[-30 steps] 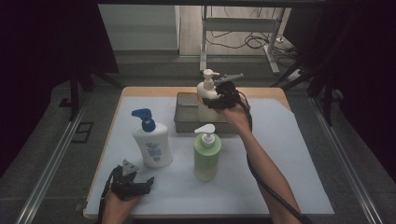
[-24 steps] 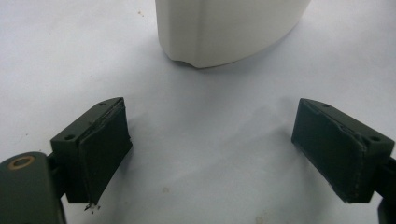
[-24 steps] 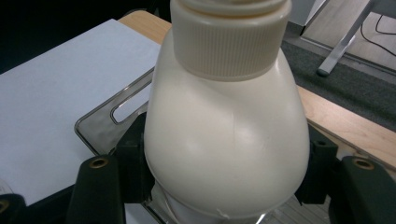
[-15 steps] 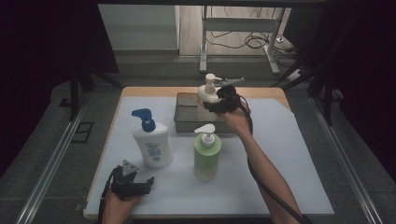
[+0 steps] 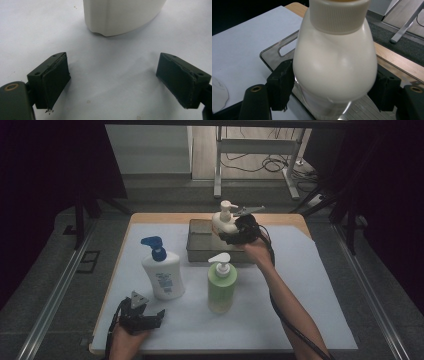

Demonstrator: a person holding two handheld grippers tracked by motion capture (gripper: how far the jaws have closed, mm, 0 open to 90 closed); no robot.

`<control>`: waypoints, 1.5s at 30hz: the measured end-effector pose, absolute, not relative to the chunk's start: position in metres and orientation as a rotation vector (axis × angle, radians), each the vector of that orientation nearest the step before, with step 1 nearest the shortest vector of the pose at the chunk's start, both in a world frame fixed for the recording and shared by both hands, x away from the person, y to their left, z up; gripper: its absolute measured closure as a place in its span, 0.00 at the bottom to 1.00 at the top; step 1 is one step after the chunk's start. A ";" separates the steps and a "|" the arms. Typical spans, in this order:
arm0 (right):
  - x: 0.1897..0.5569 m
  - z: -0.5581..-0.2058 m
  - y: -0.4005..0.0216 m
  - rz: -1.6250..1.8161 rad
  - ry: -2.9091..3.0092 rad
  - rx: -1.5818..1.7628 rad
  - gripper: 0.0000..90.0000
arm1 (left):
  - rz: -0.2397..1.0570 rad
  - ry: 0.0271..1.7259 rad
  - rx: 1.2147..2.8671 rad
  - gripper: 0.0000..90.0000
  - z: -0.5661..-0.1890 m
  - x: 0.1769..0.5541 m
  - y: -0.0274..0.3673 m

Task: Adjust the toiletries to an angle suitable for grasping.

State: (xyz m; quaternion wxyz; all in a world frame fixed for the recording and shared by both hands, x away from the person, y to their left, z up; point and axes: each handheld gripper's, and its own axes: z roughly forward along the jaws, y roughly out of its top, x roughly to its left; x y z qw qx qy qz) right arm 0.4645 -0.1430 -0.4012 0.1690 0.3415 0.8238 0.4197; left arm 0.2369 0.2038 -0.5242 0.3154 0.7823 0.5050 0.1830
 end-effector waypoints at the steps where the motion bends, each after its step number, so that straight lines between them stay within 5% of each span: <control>1: 0.465 -0.401 -0.143 1.193 2.342 0.971 0.32 | 0.482 1.330 2.061 0.12 -0.524 0.237 0.204; 19: 0.441 -0.398 -0.171 1.207 2.343 0.989 0.36 | 0.484 1.331 2.061 0.12 -0.524 0.237 0.204; 45: 0.451 -0.425 -0.191 1.126 2.340 1.076 1.00 | 0.485 1.331 2.061 0.12 -0.524 0.237 0.204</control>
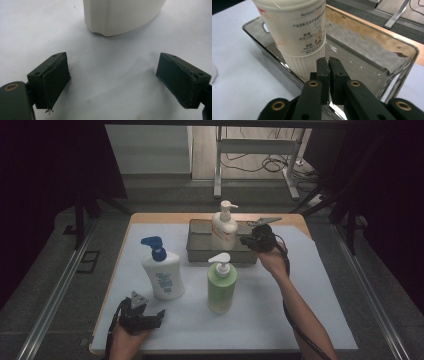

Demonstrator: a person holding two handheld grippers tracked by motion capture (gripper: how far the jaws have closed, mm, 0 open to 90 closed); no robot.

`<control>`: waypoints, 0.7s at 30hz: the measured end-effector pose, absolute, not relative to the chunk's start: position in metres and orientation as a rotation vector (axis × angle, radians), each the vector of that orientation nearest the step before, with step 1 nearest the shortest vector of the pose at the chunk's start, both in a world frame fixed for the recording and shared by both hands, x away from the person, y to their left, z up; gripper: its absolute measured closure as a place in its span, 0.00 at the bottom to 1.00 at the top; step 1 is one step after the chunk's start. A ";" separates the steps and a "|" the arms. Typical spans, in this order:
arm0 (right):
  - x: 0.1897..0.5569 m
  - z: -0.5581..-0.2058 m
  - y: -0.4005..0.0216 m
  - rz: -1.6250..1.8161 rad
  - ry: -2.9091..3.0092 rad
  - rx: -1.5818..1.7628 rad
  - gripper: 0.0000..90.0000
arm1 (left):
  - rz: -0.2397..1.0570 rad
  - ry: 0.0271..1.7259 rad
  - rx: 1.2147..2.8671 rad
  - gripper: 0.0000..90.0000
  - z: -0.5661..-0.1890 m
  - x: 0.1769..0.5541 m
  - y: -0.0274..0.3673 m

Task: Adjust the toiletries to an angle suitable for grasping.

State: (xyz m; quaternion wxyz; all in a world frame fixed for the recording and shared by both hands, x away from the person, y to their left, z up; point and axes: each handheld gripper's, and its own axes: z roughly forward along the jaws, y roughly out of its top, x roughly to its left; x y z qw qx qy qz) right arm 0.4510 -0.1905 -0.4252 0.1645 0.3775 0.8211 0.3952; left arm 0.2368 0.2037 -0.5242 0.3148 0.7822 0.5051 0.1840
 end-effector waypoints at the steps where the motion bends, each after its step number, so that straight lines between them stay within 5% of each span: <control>1: 0.453 -0.427 -0.189 1.120 2.338 1.082 1.00 | 0.484 1.331 2.061 0.12 -0.524 0.237 0.204; 21: 0.480 -0.447 -0.172 1.073 2.366 1.152 1.00 | 0.484 1.331 2.062 0.12 -0.524 0.237 0.204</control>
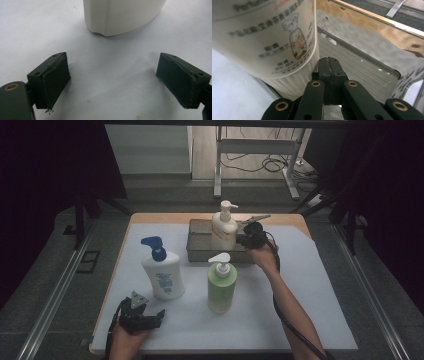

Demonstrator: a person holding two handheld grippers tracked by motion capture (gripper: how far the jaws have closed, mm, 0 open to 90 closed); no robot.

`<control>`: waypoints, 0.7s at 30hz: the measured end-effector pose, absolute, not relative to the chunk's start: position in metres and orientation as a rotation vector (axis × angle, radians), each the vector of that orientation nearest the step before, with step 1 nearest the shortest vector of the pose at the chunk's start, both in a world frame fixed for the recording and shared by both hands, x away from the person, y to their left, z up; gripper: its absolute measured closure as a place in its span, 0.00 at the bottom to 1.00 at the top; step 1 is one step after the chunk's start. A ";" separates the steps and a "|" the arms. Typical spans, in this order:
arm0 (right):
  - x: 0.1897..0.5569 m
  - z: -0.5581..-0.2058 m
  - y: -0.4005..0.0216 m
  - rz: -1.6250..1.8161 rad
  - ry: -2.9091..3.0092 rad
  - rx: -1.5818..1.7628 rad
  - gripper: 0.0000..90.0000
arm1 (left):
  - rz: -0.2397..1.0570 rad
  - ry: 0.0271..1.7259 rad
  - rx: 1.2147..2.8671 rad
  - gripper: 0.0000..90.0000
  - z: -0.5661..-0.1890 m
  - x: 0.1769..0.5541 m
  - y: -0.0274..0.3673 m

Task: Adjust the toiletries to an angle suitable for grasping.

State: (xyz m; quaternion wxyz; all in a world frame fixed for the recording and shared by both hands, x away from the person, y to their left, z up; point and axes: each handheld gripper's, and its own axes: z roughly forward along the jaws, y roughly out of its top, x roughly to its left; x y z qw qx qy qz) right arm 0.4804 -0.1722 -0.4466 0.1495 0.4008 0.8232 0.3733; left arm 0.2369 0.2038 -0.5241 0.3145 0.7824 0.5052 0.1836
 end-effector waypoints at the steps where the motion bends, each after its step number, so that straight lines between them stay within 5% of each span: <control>1: 0.480 -0.447 -0.172 1.073 2.366 1.152 1.00 | 0.484 1.331 2.062 0.12 -0.524 0.237 0.204; 21: 0.485 -0.453 -0.168 1.082 2.390 1.180 1.00 | 0.483 1.331 2.063 0.12 -0.524 0.237 0.204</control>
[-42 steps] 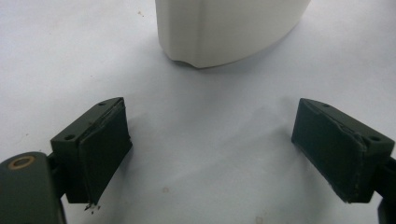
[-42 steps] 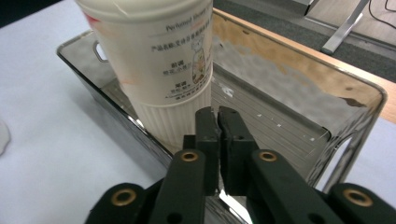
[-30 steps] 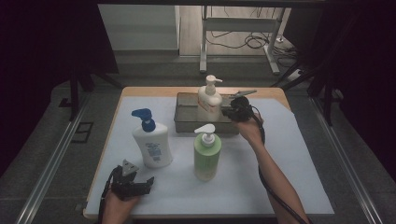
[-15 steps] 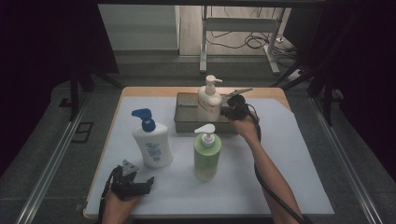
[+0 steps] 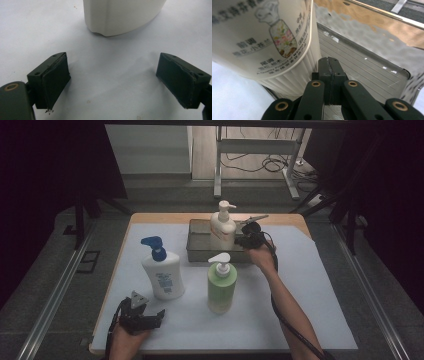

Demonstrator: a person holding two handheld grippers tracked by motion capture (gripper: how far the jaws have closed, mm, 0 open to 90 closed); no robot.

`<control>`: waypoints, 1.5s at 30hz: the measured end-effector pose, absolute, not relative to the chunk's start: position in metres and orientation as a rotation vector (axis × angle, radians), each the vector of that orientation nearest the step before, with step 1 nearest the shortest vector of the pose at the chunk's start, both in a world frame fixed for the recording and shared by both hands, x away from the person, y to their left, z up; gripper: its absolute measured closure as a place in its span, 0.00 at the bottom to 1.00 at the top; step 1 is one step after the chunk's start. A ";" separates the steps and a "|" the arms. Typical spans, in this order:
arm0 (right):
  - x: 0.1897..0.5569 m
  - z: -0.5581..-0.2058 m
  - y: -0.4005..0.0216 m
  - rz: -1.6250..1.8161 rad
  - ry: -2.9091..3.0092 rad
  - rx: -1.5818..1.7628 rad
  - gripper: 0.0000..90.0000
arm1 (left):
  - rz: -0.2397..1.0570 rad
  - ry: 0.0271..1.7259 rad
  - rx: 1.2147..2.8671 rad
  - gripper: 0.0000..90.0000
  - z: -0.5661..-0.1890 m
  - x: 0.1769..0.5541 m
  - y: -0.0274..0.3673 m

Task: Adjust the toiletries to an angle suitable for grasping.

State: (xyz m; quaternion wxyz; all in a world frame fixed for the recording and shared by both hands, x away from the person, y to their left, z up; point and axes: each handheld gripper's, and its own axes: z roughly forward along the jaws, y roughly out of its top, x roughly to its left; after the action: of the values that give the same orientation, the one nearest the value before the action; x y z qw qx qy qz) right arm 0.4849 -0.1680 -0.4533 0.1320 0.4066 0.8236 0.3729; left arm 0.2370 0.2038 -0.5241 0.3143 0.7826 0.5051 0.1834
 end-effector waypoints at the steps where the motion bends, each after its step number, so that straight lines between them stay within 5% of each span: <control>1: 0.485 -0.453 -0.167 1.083 2.391 1.180 1.00 | 0.483 1.331 2.063 0.12 -0.524 0.237 0.204; 45: 0.490 -0.456 -0.126 1.084 2.477 1.113 1.00 | 0.482 1.331 2.061 0.12 -0.524 0.237 0.204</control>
State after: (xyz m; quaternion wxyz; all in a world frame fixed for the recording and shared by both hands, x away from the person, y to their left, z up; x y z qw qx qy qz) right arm 0.4899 -0.1264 -0.4560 0.1088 0.3785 0.8420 0.3686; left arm 0.2370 0.2038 -0.5242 0.3150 0.7823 0.5052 0.1830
